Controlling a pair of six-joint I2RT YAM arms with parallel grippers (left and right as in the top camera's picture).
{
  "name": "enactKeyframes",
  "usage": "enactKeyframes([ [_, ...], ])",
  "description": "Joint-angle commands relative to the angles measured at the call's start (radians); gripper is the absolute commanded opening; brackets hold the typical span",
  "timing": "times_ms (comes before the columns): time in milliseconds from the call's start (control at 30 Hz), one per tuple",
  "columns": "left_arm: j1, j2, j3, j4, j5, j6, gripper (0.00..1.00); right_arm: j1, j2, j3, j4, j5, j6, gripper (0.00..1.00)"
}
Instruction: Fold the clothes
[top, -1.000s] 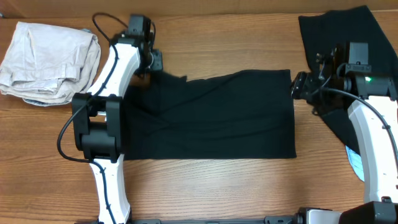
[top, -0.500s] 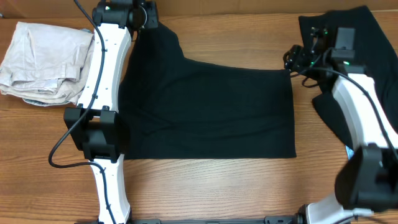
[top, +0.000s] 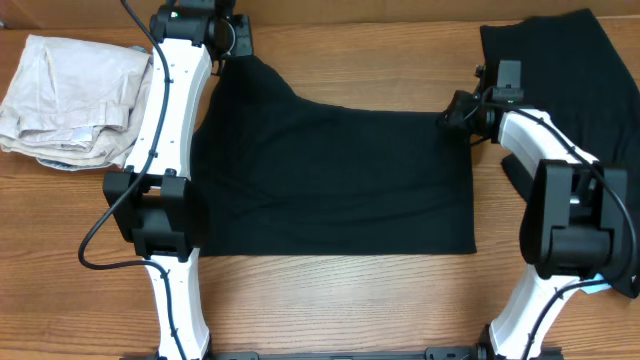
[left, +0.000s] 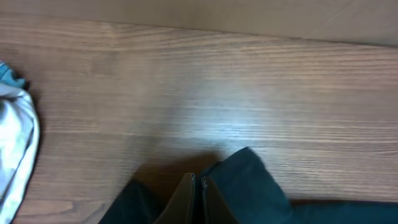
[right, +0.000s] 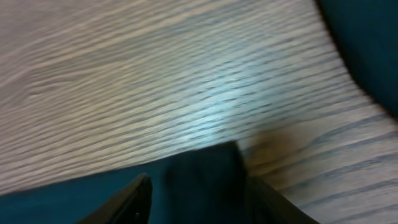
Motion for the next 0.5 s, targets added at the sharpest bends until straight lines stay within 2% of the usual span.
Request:
enactKeyframes([
  [0, -0.006, -0.001, -0.006, -0.016, -0.034, 0.008, 0.04, -0.002, 0.012, 0.017, 0.014, 0.069, 0.001, 0.51],
  [167, -0.006, 0.002, -0.006, -0.039, -0.075, 0.008, 0.04, -0.003, 0.027, 0.017, 0.034, 0.104, -0.001, 0.51],
  [200, -0.006, 0.002, -0.006, -0.043, -0.08, 0.008, 0.04, -0.003, 0.028, 0.017, 0.038, 0.104, -0.003, 0.49],
  [267, -0.006, 0.002, -0.006, -0.051, -0.081, 0.008, 0.04, -0.003, 0.028, 0.017, 0.046, 0.103, -0.003, 0.38],
  [300, -0.006, 0.002, -0.006, -0.056, -0.081, 0.008, 0.04, -0.002, 0.029, 0.017, 0.048, 0.103, -0.004, 0.36],
  [467, -0.006, 0.002, -0.006, -0.072, -0.083, 0.007, 0.04, 0.003, 0.05, 0.017, 0.051, 0.103, -0.003, 0.36],
])
